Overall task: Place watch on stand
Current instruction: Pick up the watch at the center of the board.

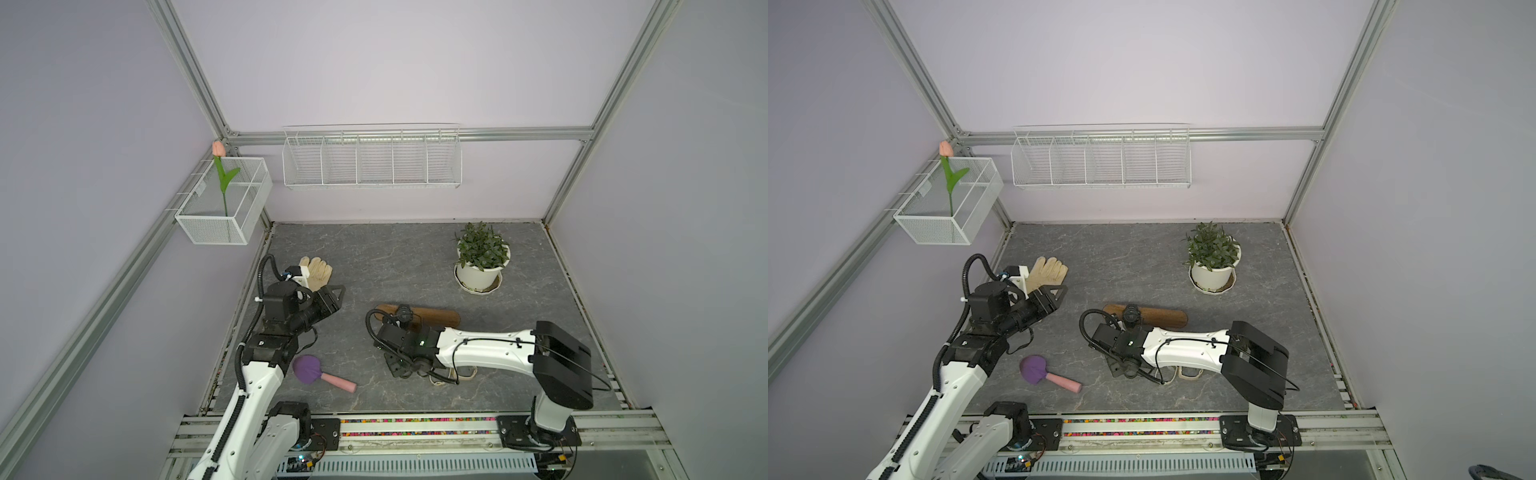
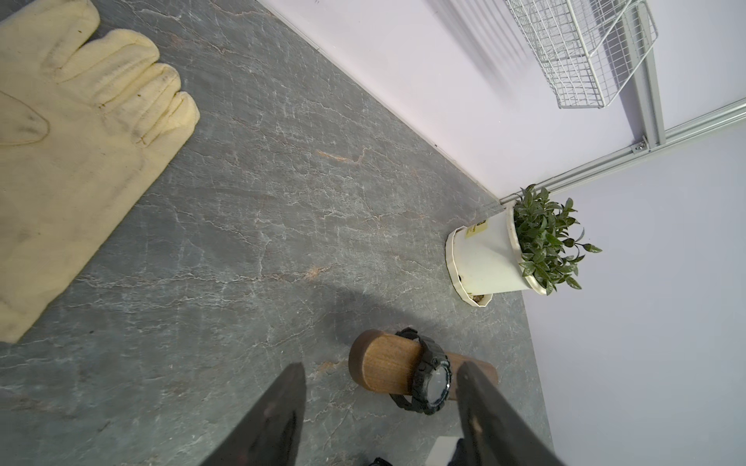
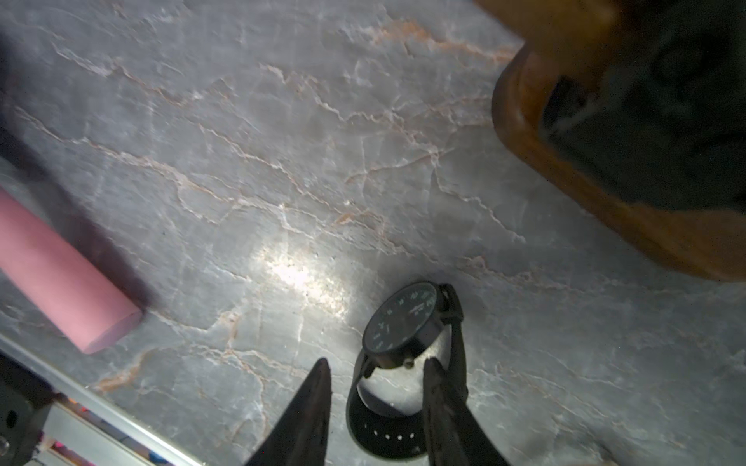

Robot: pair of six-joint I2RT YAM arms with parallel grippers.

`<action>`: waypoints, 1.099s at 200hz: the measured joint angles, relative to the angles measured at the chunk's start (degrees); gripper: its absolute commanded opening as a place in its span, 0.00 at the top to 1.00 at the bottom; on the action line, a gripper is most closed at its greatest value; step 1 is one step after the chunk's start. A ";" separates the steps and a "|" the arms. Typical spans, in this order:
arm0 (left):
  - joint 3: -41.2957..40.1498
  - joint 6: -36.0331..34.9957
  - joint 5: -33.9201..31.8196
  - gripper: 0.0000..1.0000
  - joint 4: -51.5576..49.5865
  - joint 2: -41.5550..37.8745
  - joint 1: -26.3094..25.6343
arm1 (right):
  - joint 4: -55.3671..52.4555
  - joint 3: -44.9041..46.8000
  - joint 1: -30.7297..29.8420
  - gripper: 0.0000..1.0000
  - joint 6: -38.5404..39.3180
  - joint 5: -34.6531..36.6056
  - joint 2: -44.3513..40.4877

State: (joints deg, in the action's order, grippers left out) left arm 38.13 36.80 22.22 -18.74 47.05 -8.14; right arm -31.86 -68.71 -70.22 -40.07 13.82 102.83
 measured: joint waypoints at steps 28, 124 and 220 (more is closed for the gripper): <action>0.00 0.00 -0.33 0.38 -0.04 0.00 0.00 | -0.96 -0.52 0.22 0.58 -0.39 -0.39 1.07; 0.00 -0.04 -0.33 0.38 0.00 0.33 0.00 | -0.90 -2.45 1.44 0.52 -0.90 -0.31 3.10; 0.00 -0.07 -0.13 0.38 0.00 0.66 0.00 | -0.52 -4.68 1.62 0.72 -0.98 -0.85 6.34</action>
State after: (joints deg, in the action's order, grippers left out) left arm 38.13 36.73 22.09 -18.74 47.70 -8.14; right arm -32.38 -73.38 -68.60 -41.06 12.97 109.16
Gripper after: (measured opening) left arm 0.618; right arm 0.296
